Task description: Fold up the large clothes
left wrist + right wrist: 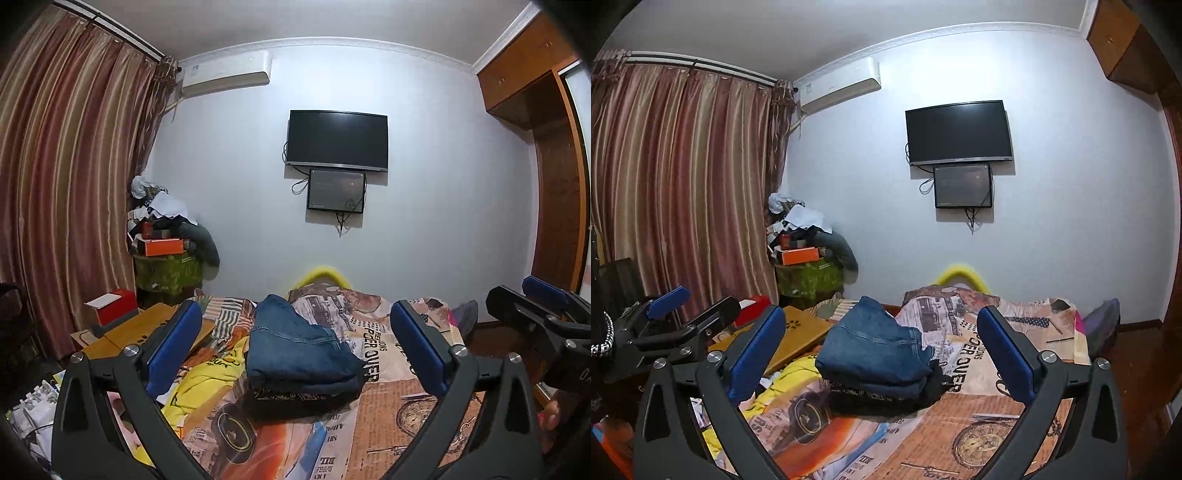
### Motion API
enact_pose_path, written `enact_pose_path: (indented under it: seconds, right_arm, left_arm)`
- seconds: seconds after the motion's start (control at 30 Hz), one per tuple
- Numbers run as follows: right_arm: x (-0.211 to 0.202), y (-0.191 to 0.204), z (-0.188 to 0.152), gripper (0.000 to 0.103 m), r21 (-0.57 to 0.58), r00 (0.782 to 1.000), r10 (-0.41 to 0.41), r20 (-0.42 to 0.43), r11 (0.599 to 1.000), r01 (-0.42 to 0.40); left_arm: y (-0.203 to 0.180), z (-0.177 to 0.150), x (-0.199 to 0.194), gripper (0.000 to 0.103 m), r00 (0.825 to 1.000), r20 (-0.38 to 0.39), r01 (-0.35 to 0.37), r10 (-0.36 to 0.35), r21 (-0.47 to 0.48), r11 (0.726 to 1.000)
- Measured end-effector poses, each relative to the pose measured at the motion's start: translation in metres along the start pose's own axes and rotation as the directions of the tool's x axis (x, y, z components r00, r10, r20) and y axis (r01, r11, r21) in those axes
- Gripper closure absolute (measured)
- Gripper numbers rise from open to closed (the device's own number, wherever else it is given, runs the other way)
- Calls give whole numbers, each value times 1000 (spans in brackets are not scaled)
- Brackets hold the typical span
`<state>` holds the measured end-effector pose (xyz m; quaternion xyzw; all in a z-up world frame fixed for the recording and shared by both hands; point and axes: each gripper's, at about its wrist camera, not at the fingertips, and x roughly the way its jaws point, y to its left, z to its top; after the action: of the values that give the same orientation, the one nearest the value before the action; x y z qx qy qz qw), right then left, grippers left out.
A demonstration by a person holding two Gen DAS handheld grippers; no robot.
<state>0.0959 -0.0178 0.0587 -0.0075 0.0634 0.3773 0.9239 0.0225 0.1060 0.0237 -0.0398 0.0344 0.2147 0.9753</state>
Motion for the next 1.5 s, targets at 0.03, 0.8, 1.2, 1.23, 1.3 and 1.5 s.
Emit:
enact_pose_path:
  seconds: [0.03, 0.8, 1.2, 1.23, 1.3, 1.5]
  right_arm:
    - [-2, 1, -3, 0, 1, 1000, -1, 0, 1000, 1]
    - [1, -14, -9, 0, 53, 997, -21, -73, 998, 25]
    - [0, -13, -7, 0, 48, 997, -20, -78, 999, 24]
    - [0, -14, -8, 0, 48, 997, -20, -78, 999, 24]
    - [0, -14, -7, 0, 47, 997, -20, -78, 999, 24]
    - [0, -13, -8, 0, 40, 996, -18, -82, 999, 21]
  left_arm:
    - [0, 0, 0, 1, 1000, -1, 1, -1, 0, 1000]
    - [-11, -9, 18, 1, 999, -46, -1, 3, 47, 999]
    - [-8, -13, 21, 1, 999, -54, 1, 1, 50, 999]
    - [-8, -13, 21, 1, 998, -55, 2, 1, 50, 999]
    - [-8, -13, 22, 1, 998, -55, 0, 3, 49, 999]
    - [-5, -13, 25, 1, 998, -63, 0, 3, 45, 999]
